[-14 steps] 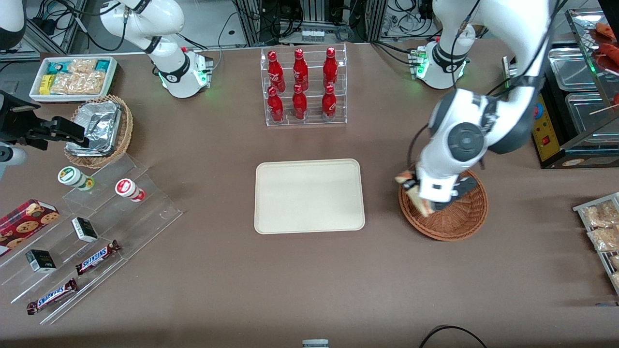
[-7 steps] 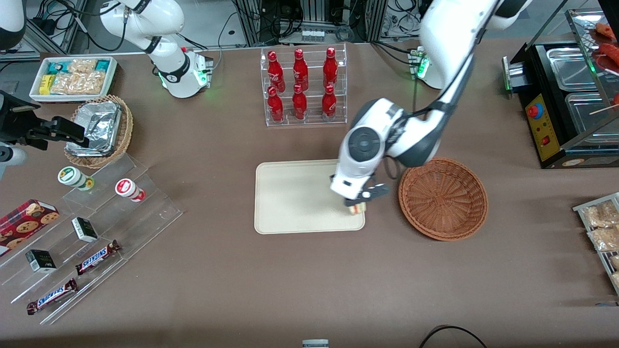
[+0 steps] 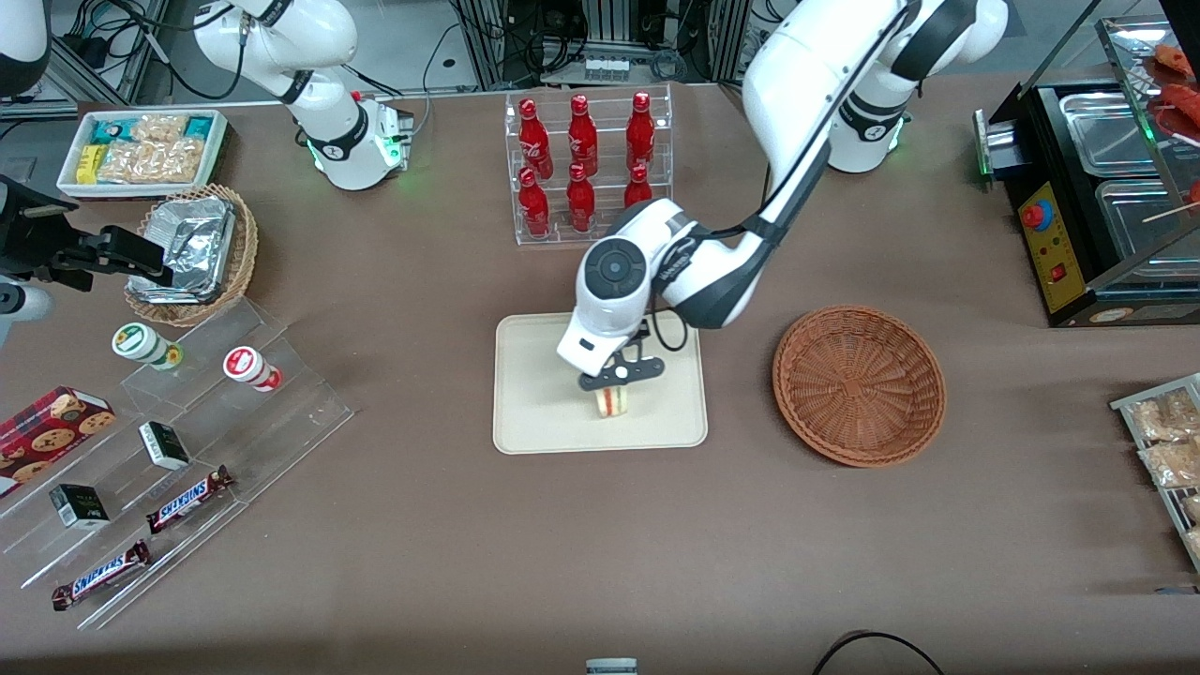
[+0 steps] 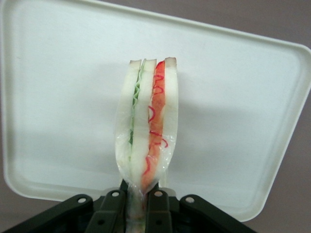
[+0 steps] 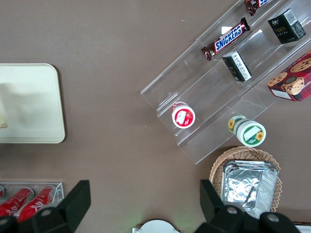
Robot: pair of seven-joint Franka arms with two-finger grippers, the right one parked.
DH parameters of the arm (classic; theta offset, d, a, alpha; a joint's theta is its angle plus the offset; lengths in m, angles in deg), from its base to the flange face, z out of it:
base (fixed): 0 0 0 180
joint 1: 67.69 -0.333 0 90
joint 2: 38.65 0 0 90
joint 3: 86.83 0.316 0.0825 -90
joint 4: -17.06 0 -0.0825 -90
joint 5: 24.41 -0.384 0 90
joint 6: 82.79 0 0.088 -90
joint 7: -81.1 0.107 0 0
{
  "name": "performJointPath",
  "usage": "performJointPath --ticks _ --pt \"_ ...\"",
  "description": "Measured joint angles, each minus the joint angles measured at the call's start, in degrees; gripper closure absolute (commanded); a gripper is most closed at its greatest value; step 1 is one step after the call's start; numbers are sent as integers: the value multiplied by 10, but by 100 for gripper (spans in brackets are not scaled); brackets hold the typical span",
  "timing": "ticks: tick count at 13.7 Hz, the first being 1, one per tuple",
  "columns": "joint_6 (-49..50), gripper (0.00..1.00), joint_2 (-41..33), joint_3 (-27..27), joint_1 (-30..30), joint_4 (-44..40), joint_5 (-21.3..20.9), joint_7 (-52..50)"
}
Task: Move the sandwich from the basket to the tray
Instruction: 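Lower the sandwich onto the cream tray with the left gripper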
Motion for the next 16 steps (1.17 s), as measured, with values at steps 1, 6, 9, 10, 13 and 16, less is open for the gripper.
performJointPath --ticks 1,6,9,10,13,16 --pt "-14 100 8 0 6 -2 0 -1" --pt "0 100 37 -1 9 -26 0 0" --pt "81 100 38 0 7 -57 31 26" --pt "99 100 37 0 6 -67 36 30" --pt "106 100 40 0 6 -74 39 31" --pt "98 100 50 1 5 -74 39 30"
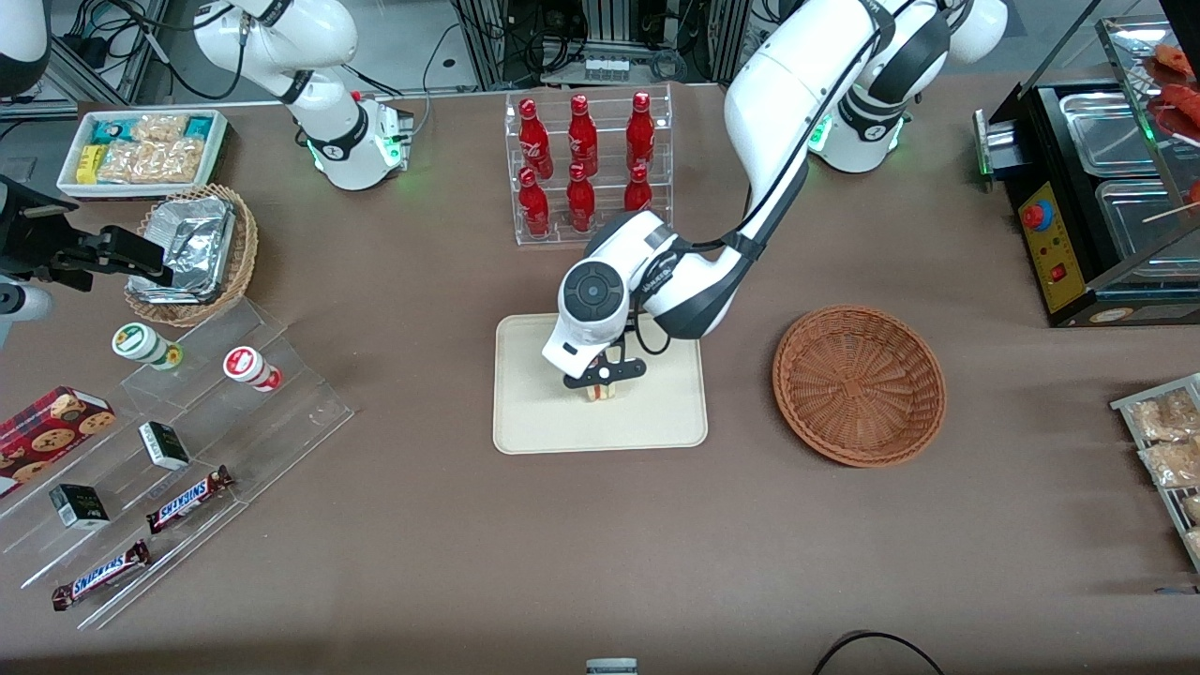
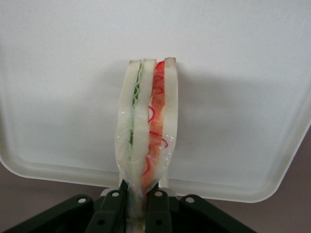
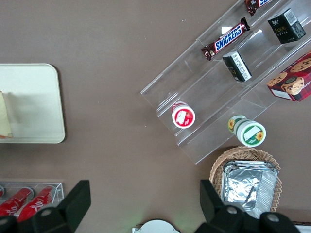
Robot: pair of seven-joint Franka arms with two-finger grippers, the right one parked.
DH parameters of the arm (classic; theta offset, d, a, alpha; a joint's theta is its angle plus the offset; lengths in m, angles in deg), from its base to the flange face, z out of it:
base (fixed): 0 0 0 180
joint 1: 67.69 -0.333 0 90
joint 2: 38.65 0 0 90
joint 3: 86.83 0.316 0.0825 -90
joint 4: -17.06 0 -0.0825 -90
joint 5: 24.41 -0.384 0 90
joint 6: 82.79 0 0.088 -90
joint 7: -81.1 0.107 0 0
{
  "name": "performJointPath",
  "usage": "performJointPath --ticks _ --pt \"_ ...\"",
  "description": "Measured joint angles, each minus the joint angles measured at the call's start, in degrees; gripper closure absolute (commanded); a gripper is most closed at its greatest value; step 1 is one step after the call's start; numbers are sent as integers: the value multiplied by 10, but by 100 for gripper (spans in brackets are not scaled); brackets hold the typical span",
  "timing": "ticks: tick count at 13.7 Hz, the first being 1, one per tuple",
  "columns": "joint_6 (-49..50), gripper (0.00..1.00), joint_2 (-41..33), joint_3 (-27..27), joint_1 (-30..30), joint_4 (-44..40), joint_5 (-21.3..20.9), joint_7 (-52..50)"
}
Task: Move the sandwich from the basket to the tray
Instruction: 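Lower the sandwich onto the cream tray with the left gripper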
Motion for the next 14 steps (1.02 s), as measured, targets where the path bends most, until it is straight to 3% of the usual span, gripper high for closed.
performJointPath --ticks 8,9,10,11,14 --pt "-38 100 14 6 -1 0 0 -1" --pt "-38 85 14 10 -1 0 0 -1" --pt "-38 38 14 13 -1 0 0 -1" --pt "-38 0 14 14 -1 0 0 -1" --pt "-44 0 14 15 -1 0 0 -1"
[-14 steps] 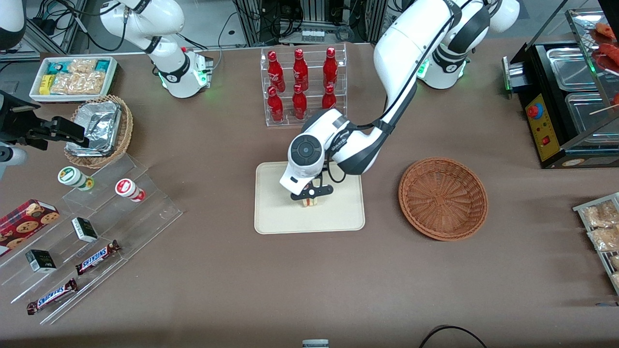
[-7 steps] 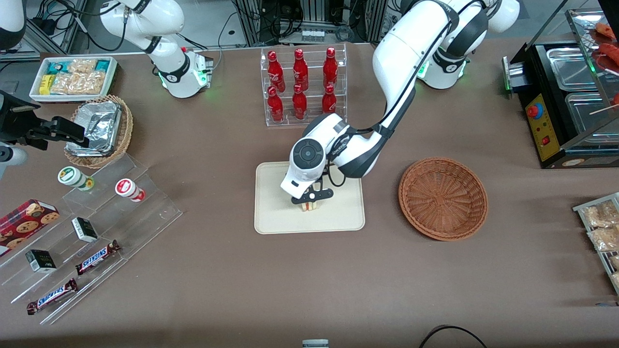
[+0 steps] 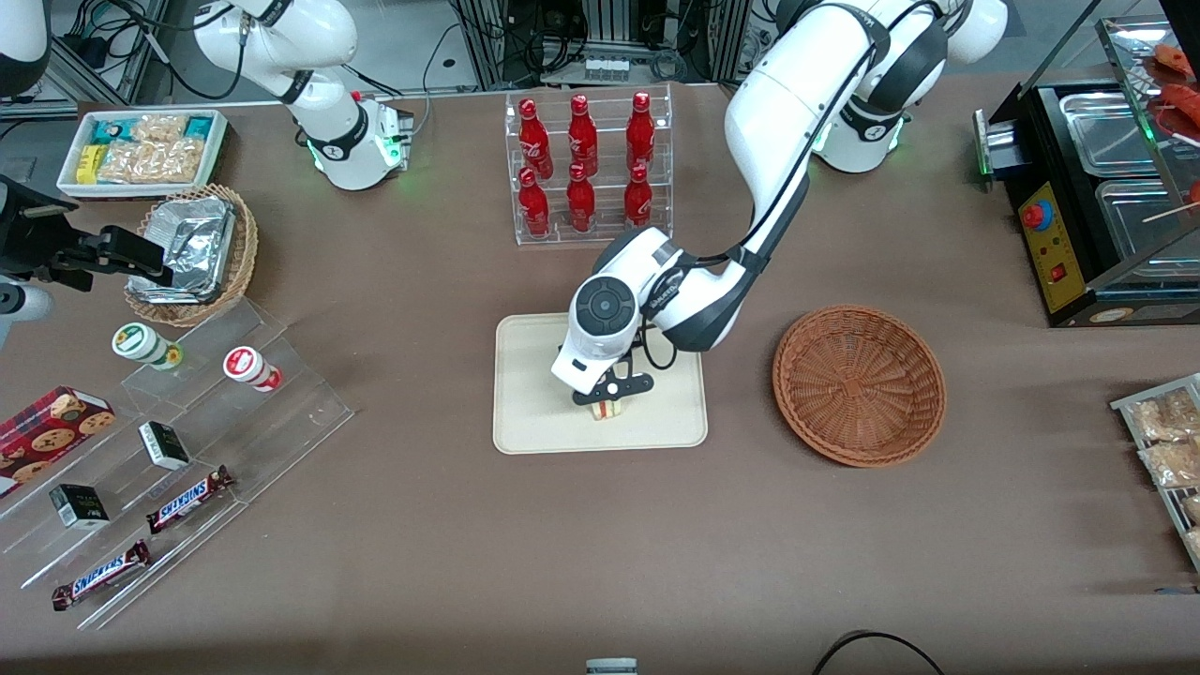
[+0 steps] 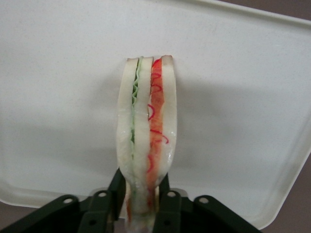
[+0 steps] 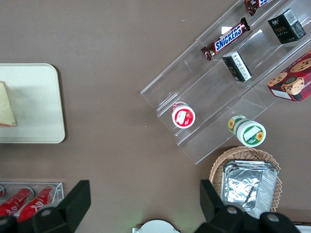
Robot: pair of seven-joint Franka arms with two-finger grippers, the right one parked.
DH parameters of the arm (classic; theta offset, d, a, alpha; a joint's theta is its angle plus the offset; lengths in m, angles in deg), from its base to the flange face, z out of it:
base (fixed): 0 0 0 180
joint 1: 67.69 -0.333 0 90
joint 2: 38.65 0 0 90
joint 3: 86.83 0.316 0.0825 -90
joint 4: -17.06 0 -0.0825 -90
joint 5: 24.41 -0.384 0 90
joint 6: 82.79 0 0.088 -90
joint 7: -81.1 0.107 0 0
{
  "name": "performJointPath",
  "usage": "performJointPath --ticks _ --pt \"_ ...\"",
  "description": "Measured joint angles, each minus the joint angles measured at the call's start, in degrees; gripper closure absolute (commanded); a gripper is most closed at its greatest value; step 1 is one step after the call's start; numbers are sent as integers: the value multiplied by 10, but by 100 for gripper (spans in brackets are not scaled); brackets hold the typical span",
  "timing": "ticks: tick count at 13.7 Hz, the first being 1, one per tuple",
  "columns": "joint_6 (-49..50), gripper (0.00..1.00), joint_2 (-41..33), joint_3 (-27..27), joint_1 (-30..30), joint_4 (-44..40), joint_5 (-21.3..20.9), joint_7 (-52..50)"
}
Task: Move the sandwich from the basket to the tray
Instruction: 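Lower the sandwich onto the cream tray with the left gripper, then open the left gripper to release the sandwich on the tray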
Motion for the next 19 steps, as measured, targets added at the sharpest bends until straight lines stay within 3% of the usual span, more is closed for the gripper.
performJointPath --ticks 6,11,16,19 --pt "-7 0 -16 -1 1 -18 -1 0" --pt "46 0 -76 3 -6 -24 -42 1" --pt "65 0 -106 5 -63 -25 -47 10" --pt "77 0 -160 5 -116 35 -46 95"
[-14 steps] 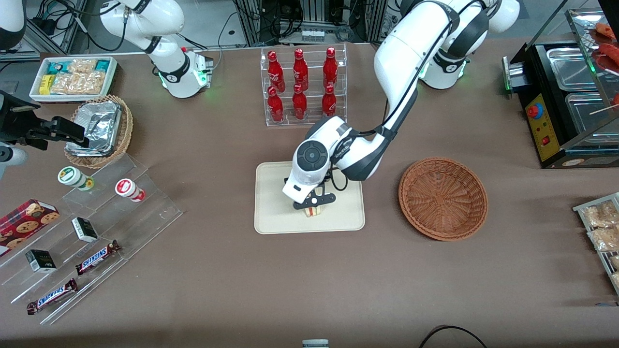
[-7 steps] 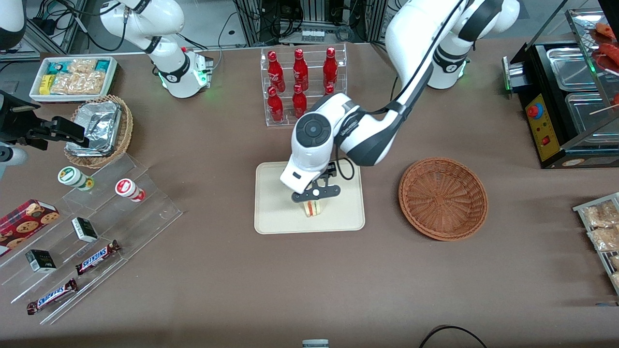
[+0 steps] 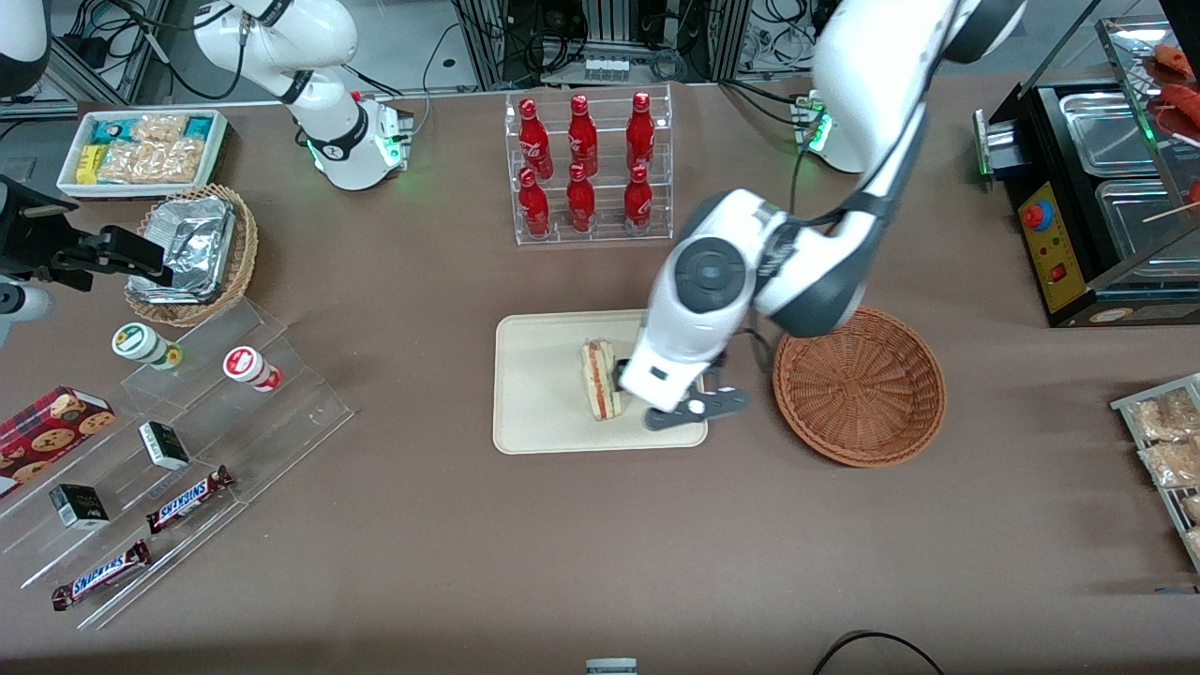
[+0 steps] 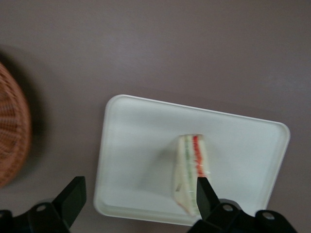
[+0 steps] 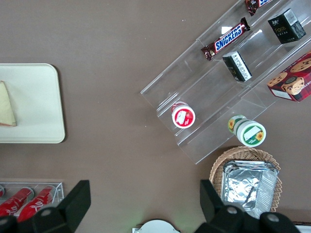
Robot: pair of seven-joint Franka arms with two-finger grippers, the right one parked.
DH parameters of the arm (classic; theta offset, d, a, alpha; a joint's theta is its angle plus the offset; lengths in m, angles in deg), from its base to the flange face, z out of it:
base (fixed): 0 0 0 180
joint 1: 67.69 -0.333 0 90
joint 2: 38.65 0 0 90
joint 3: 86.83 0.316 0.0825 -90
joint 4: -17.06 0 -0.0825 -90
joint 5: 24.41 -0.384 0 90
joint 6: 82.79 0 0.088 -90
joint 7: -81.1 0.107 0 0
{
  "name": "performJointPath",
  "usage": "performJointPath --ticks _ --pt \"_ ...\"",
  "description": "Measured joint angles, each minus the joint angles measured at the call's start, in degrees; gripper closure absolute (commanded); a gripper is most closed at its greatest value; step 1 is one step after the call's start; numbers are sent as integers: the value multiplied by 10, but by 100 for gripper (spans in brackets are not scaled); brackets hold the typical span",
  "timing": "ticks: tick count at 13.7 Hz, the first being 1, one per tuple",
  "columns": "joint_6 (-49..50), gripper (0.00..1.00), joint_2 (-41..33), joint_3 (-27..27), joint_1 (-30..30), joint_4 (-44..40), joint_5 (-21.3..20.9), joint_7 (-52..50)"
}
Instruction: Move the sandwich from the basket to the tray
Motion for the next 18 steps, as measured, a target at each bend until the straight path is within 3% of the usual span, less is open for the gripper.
performJointPath --ticks 9,14,18 --pt "40 0 -207 2 -191 232 2 311" --pt "140 0 -289 4 -300 234 3 469" --pt "221 0 -329 20 -316 187 3 487"
